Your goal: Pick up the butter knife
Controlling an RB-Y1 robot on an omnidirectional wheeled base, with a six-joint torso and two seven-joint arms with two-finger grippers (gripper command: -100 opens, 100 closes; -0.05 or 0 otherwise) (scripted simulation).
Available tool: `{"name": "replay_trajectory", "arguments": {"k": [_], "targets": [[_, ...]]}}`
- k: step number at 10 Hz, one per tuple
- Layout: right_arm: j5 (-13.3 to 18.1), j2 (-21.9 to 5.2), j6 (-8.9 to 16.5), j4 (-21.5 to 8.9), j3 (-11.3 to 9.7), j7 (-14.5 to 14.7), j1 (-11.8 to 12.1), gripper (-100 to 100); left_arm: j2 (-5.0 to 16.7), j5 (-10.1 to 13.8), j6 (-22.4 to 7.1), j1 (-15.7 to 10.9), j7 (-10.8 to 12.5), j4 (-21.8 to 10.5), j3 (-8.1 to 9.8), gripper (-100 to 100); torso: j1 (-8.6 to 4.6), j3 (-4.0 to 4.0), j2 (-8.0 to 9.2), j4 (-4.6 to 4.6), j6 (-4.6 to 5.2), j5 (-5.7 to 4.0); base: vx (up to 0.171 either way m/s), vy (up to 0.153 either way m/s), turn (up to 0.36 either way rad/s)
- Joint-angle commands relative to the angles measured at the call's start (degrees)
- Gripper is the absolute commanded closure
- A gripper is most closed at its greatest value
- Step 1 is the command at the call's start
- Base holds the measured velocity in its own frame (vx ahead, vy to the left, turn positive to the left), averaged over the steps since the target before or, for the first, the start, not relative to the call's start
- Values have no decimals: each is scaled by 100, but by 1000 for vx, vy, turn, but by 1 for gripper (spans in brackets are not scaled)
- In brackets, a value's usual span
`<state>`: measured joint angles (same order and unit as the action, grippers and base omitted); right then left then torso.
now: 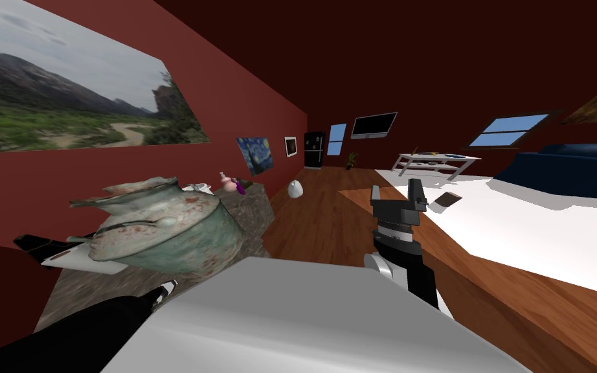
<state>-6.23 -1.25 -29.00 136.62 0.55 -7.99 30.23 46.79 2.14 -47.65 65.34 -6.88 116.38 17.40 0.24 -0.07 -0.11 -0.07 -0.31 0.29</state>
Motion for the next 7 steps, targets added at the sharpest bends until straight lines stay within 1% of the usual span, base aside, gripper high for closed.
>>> {"name": "replay_trajectory", "arguments": {"k": [1, 2, 3, 4, 7], "targets": [[0, 0, 0, 0, 0, 0, 0, 0, 191, -5, 199, 126, 2, -79, 74, -100, 0, 0, 0, 0, 0, 0, 134, -136, 10], [0, 0, 0, 0, 0, 0, 1, 0, 253, -4, 264, 170, 2, -113, 95, -100, -26, -14, -26, -3, 12, -4, 103, -99, 41], [0, 0, 0, 0, 0, 0, 0, 0, 377, 4, 403, 264, 3, -189, 140, -100, -38, -22, -41, -2, 35, -4, 65, -78, 18], [0, 0, 0, 0, 0, 0, 0, 0, 439, 9, 476, 312, 3, -228, 162, -100, -49, -30, -59, 0, 66, -1, 62, -61, -9], [0, -1, 0, 0, 1, 0, 0, 0, 611, 33, 690, 452, 4, -349, 227, -100, -88, -65, -129, 1, 132, -10, 62, -41, -3]]}}
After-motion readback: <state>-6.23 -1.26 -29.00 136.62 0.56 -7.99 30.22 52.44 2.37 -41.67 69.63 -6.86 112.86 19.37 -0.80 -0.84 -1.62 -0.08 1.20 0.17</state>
